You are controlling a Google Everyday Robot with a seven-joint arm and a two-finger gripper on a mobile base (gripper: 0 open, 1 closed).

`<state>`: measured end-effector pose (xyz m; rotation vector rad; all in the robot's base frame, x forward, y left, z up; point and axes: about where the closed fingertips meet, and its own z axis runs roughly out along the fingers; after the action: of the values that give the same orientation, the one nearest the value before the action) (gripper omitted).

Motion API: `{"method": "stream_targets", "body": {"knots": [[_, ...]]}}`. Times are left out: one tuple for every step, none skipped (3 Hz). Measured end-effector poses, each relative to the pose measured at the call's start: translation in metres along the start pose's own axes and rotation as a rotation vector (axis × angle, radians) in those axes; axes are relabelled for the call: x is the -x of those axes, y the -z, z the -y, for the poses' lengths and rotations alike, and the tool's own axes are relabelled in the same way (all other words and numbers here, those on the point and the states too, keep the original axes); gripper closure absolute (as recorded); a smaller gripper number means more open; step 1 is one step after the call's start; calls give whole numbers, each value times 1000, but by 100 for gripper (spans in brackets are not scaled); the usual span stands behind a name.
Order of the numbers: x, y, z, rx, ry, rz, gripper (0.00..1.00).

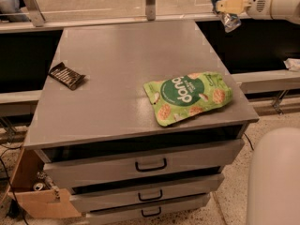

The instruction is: Place redbull can upright

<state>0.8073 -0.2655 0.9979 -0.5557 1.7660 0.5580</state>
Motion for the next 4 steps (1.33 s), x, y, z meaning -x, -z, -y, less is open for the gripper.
{"method": "stream_targets", "body": {"knots": [[-3,23,9,25,-107,109,100],[-6,24,3,88,-165,229,100],[-13,23,-11,154,-168,341,100],[-21,25,-22,196,-99,428,100]]}}
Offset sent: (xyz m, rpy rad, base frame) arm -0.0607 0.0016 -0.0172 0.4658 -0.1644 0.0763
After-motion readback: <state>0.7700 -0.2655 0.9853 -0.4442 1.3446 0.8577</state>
